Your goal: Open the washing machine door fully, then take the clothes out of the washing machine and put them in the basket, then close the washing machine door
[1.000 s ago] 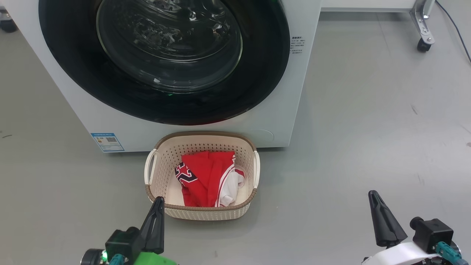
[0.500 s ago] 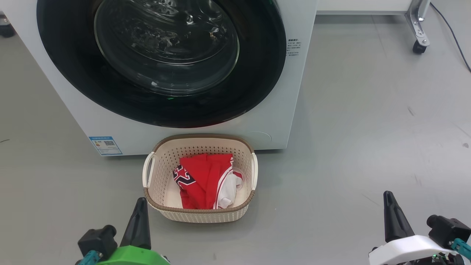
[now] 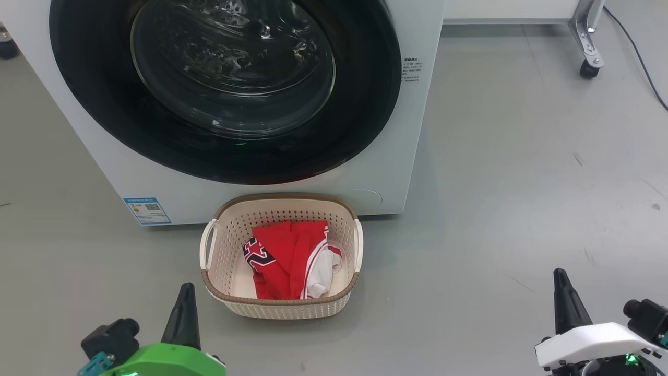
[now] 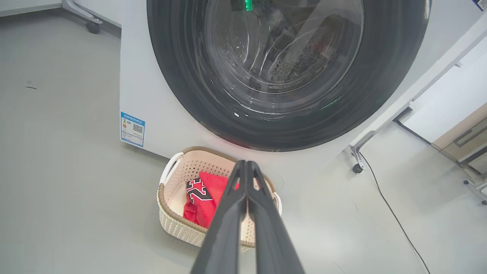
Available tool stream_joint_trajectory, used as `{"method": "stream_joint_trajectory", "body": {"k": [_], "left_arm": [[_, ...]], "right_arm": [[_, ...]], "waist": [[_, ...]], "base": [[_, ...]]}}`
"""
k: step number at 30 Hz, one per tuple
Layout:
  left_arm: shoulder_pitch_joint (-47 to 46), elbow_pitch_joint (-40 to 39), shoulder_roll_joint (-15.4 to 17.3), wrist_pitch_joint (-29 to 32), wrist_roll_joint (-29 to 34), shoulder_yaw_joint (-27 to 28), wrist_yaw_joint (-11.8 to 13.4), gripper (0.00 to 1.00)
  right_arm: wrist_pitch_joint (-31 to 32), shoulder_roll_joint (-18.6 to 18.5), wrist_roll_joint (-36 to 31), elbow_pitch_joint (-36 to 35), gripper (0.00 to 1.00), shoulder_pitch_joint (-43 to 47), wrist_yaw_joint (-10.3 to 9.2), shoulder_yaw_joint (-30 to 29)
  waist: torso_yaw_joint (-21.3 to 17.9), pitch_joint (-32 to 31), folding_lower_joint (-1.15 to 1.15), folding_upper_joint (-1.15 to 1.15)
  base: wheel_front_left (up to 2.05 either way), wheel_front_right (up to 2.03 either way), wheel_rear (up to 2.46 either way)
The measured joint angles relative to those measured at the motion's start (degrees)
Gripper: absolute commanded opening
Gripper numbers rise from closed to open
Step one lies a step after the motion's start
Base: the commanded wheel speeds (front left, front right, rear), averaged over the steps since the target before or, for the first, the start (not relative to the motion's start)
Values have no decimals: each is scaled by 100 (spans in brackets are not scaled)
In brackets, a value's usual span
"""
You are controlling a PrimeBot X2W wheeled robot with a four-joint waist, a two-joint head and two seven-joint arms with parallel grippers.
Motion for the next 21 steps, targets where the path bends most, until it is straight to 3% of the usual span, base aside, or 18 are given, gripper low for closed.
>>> {"method": "stream_joint_trajectory", "body": {"k": [21], "left_arm": [[-55, 136, 111, 333, -1515, 370, -271, 0]], "right_arm": [[355, 80, 1425, 235, 0, -266, 177, -335]], "waist": [[-66, -73, 0, 0]], "base": [[0, 0, 0]]}}
